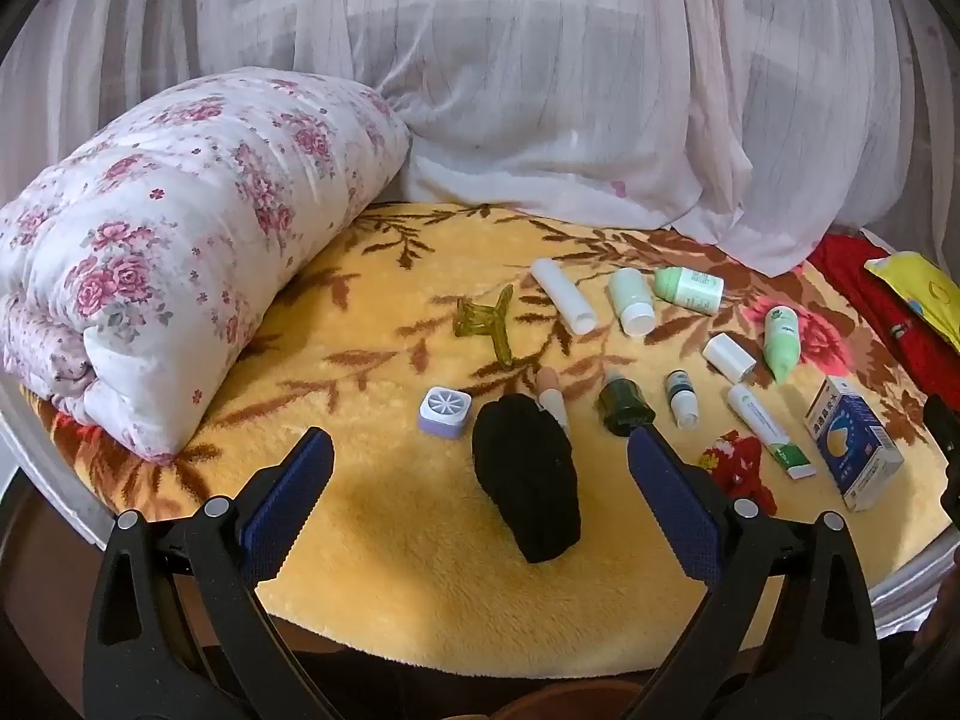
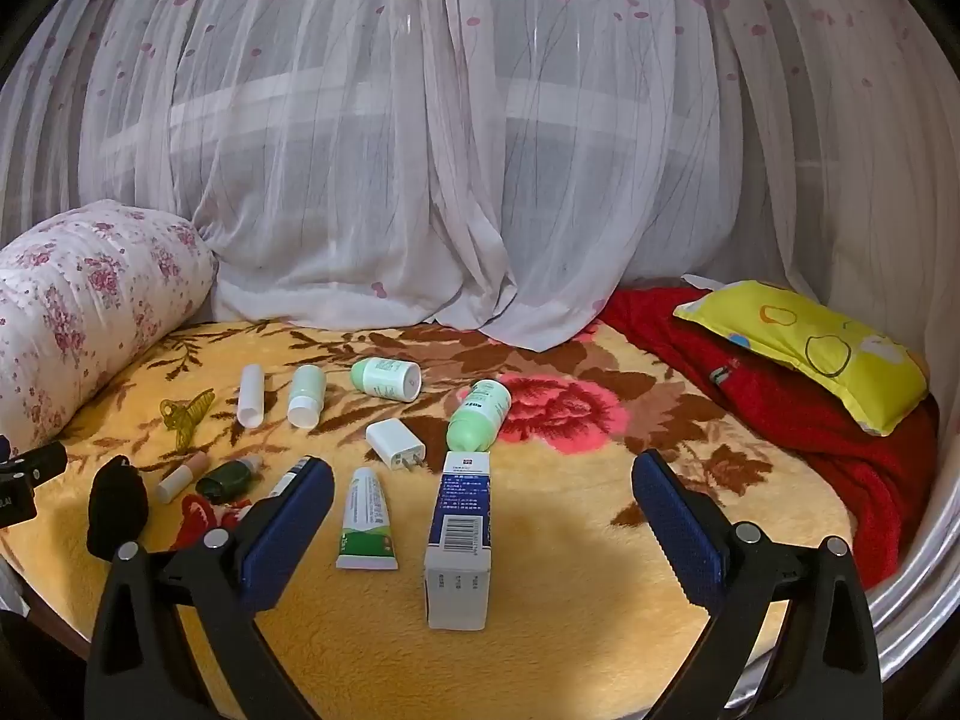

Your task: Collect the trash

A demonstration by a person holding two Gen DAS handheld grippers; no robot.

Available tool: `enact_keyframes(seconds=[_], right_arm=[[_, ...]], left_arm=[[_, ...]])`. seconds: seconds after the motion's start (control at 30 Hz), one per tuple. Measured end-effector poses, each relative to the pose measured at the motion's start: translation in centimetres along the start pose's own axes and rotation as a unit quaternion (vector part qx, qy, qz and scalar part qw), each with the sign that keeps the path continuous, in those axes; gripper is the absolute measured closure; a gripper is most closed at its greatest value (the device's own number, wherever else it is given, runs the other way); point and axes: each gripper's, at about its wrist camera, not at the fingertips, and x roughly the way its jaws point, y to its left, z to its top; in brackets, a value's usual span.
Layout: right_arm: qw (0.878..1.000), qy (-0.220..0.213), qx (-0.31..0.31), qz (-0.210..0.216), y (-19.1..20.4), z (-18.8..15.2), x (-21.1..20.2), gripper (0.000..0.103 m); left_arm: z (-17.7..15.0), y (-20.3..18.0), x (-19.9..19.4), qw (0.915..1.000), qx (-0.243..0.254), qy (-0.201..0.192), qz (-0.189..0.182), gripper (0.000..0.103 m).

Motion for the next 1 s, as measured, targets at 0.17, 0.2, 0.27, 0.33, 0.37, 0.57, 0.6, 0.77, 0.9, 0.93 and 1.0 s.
enact_keyframes(seconds=[0.17,0.2,0.27,0.33,0.37,0.57,0.6,0.77,0.9,0.93,1.0], right_arm=[[1.0,-0.001,0.004,0.002,-0.28,0.05,-0.17,0.005],[1.0,-0.001,0.004,0.001,-0.23,0.05,-0.18,0.005],[1.0,-0.002,0.003,0.001,-0.16,0.07,-0.22,0.005],[1.0,-0.001,0.004,0.002,-0.09,0.03,-0.09,0.005],[1.0,-0.001,0.004,0.001,-0.04,0.02,-0.07,0.005],[1.0,0.0,0.004,0.001,0.08,-0.03,-0.08,0.005],[1.0,0.0,0.004,0.002,0.08,-0.05,-0.08,0.005],[1.0,-0.001,0.004,0.002,0.08,-0.16,-0.12,0.005],[1.0,0.0,0.004,0.002,0.06,-0.19,-0.12,0.005],[1.0,0.0,0.004,0.002,0.07,-0.2,-0.11,0.005],[1.0,0.0,0.004,0.001,0.06,-0.21,-0.12,0.005]], left_arm=[[0.0,-0.07,-0.01,1.0,0.0,0.001,-0.002,0.007],[0.0,-0.12,-0.01,1.0,0.0,0.001,-0.002,0.007],[0.01,0.07,-0.05,1.0,-0.004,-0.001,-0.001,0.007],[0.01,0.03,0.0,1.0,-0.002,0.0,-0.002,0.007],[0.0,0.03,0.0,1.0,-0.002,0.0,-0.002,0.007],[0.0,0.04,-0.03,1.0,-0.003,0.0,-0.001,0.007],[0.0,0.04,-0.01,1.0,-0.003,0.0,-0.001,0.007],[0.0,0.05,-0.01,1.0,-0.004,0.0,0.0,0.007],[0.0,0.05,-0.01,1.0,-0.004,0.0,-0.001,0.007],[0.0,0.04,0.0,1.0,-0.003,0.001,-0.001,0.007],[0.0,0.05,-0.01,1.0,-0.004,0.001,-0.001,0.007]])
